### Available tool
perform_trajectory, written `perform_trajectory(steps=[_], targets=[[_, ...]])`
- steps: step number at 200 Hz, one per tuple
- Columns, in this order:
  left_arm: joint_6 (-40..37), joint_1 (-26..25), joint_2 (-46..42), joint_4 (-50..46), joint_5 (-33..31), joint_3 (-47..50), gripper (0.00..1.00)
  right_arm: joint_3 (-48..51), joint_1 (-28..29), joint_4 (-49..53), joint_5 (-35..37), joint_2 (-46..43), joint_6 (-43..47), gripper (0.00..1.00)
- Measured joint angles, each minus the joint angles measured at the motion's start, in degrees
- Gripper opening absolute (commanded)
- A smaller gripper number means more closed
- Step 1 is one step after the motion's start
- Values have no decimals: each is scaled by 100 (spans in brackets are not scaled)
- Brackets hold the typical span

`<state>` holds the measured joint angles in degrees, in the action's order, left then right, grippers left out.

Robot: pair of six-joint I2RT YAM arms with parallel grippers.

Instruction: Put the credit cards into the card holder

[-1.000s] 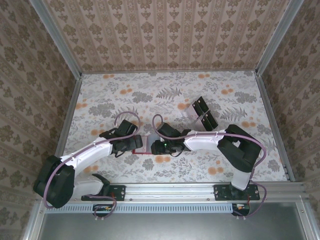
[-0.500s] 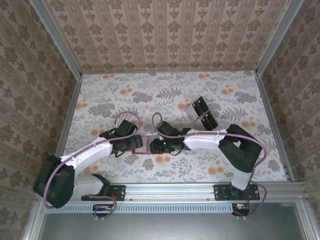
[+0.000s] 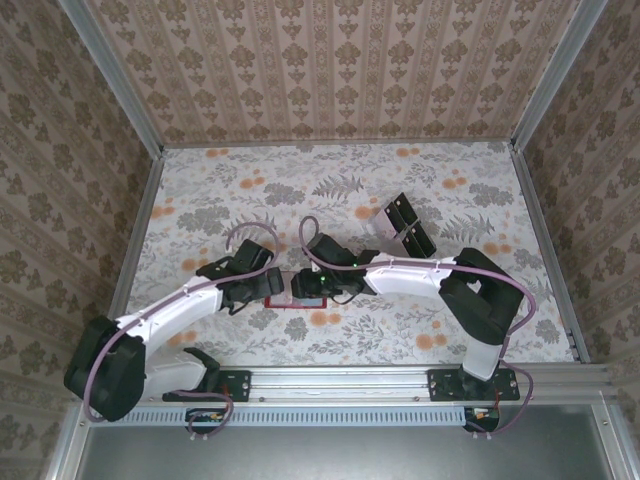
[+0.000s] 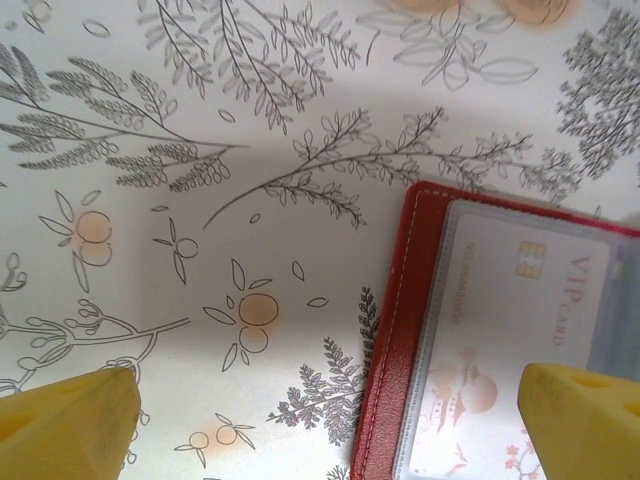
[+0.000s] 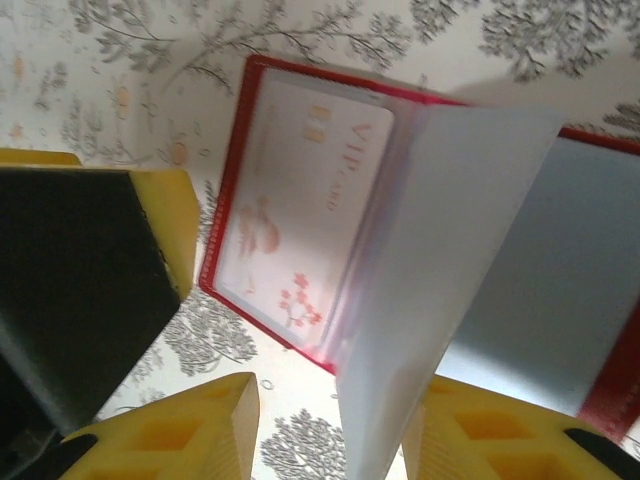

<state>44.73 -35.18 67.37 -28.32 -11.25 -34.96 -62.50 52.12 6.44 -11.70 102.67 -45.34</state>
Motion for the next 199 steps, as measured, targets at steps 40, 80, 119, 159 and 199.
perform_trajectory(steps=[40,80,119,159,199], targets=[[190,111,-463,-103,-170,50,100,-487,33,24,-118,330,17,44],[483,223,-1069,-361,-455,201,100,-1060,101,20,-264,1038,20,44],[675,345,-1692,-623,-662,315,100,-1357,131,9,-409,1547,13,44],[708,378,-1718,-647,-680,350,100,-1445,131,-7,-514,1565,17,44],[708,378,-1534,-634,-656,352,100,-1248,96,-61,-533,1252,37,45]])
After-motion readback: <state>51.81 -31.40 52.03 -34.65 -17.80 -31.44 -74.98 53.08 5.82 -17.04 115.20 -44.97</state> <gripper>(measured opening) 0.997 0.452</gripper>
